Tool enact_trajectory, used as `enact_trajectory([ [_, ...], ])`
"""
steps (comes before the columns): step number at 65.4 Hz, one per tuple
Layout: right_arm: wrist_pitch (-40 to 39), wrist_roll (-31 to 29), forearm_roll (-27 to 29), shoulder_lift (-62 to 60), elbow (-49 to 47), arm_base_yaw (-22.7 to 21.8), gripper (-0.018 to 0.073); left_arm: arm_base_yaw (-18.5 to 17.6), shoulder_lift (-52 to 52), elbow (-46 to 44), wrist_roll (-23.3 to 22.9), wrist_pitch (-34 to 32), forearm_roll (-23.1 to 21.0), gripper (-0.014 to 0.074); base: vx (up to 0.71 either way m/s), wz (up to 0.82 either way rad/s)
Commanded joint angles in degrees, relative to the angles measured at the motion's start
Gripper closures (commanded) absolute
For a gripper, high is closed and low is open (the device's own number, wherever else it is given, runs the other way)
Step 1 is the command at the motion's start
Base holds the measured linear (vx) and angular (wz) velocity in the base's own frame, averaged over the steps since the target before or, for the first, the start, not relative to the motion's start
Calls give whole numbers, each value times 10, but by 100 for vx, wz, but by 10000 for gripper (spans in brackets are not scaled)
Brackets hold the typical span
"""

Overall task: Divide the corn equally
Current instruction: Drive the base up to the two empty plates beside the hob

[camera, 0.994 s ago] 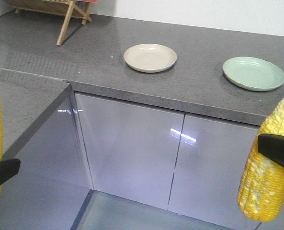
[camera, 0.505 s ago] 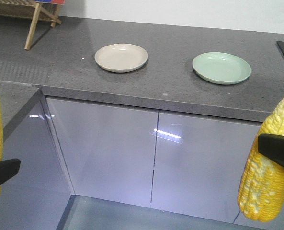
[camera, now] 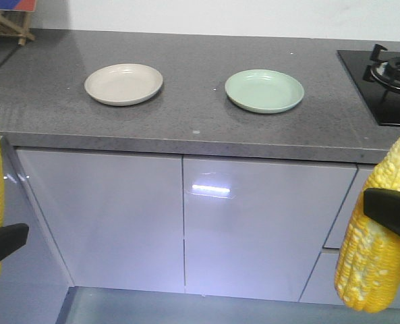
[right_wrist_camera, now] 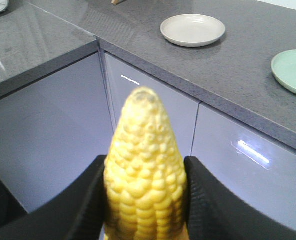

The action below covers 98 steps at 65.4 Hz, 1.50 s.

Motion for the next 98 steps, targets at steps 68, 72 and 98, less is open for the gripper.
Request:
enact_trajectory([
  [68, -26, -6, 15, 1, -13, -4, 305, 0, -1, -13, 0, -40, -12, 353, 3, -13],
  [72, -26, -6, 15, 1, -13, -4, 305, 0, -1, -13, 0, -40, -12, 353, 4, -4],
  [98, -26, -6, 15, 1, -13, -4, 305, 0, -1, -13, 0, -40, -12, 353, 5, -4],
])
